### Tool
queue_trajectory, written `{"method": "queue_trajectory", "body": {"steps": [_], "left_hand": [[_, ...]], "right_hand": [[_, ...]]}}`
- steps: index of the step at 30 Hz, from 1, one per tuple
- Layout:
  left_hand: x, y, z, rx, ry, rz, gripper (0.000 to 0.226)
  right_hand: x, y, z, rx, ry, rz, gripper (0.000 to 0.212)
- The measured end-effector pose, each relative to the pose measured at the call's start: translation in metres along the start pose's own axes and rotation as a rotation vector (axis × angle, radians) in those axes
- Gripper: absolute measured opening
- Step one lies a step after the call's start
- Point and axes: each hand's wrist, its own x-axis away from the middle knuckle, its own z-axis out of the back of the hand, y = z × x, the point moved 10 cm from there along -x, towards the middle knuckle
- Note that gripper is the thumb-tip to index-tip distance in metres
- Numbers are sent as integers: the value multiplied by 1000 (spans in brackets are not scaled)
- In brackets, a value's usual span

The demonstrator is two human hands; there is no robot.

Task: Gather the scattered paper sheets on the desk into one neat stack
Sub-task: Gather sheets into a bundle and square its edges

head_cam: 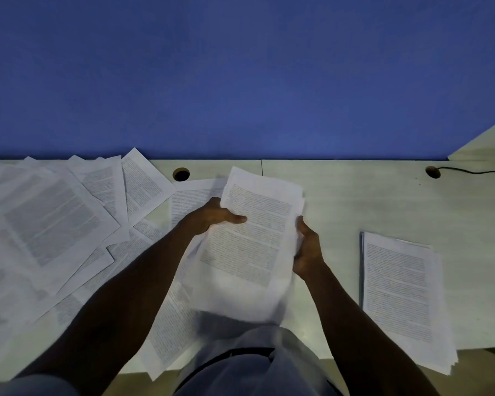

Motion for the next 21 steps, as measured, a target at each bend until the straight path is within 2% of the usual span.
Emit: {"method": "queue_trajectory", "body": {"steps": [2,3,5,7,8,11,14,17,19,20,21], "left_hand": [[6,-11,20,59,140,-7,61],[11,-19,23,87,157,-1,63],[21,-36,16,74,80,37,65],[31,-49,7,91,-27,46,62],[36,-51,7,163,-20,29,61],[43,-69,16,415,116,20,72],[56,-76,-4,441,31,32,59],[62,-94,4,620,207,52,51],[66,-95,-11,673,116,57,51],[65,-99,-15,662,97,69,51],[65,-106,-12,672,153,82,53]], "right_hand": [[-1,5,1,136,17,-47,73],[-1,12,0,199,9,-87,69],[2,25,-12,320,-82,-139,53],[4,37,-27,437,-179,-146,48],[5,39,-32,489,-195,-121,47],[1,33,-24,483,-67,-24,46],[4,34,-27,485,-122,-25,54],[17,33,-26,584,-143,-42,45],[22,34,-22,638,-171,1,41],[21,32,-13,618,-125,36,41],[21,30,-1,573,-42,51,40]]}}
